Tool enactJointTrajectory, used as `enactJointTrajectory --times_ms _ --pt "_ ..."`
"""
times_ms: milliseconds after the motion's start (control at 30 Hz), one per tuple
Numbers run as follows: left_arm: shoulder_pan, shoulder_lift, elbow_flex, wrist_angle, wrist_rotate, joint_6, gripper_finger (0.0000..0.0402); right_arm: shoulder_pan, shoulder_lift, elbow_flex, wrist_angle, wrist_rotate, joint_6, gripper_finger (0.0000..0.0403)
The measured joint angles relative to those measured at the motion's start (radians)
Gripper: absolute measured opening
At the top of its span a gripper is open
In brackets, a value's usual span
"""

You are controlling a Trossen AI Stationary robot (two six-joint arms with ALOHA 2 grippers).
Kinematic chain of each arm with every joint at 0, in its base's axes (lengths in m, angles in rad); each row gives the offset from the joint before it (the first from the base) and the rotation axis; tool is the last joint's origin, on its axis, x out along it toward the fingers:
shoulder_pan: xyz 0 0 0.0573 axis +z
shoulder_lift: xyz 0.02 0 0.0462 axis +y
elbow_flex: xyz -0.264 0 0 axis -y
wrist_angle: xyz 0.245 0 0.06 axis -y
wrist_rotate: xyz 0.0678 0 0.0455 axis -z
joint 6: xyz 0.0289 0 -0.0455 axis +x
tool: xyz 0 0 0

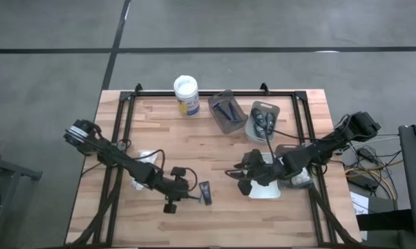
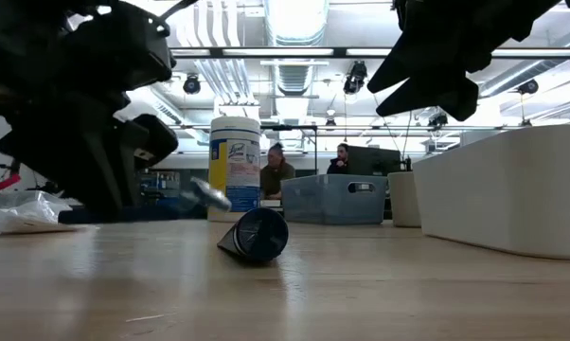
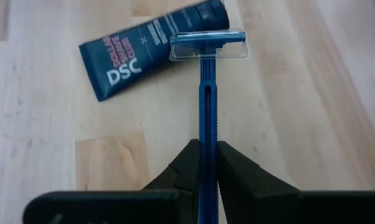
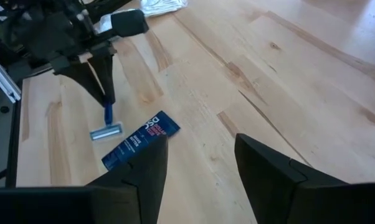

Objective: Pick & Place Travel size toiletries
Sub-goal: Put the blue razor into the top black bin

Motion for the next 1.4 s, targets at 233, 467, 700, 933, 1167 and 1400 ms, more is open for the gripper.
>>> enactJointTrajectory --times_ms 233,467,700,933,1167,1400 --pt "0.0 -0.024 0.0 0.015 -0.032 -0.024 0.0041 0.0 0.0 -0.002 0.0 0.0 0.0 0.0176" --pt "0.0 -0.07 0.0 0.018 -0.064 0.0 0.0041 0.0 0.0 -0.005 0.0 0.0 0.001 0.0158" --pt "0.002 -0.123 0.001 0.019 -0.097 0.05 0.0041 0.0 0.007 -0.008 0.006 0.0 0.003 0.0138" --pt "0.004 -0.139 0.002 0.031 -0.213 0.083 0.0041 0.0 0.089 -0.009 0.061 0.0 0.0 0.0117" --pt "0.031 -0.14 0.002 0.055 -0.249 0.111 0.0041 0.0 0.182 -0.006 0.192 -0.007 -0.127 0.0098" --pt "0.117 -0.142 0.032 0.093 -0.25 0.195 0.0041 -0.011 0.169 0.025 0.271 -0.009 -0.401 0.0091"
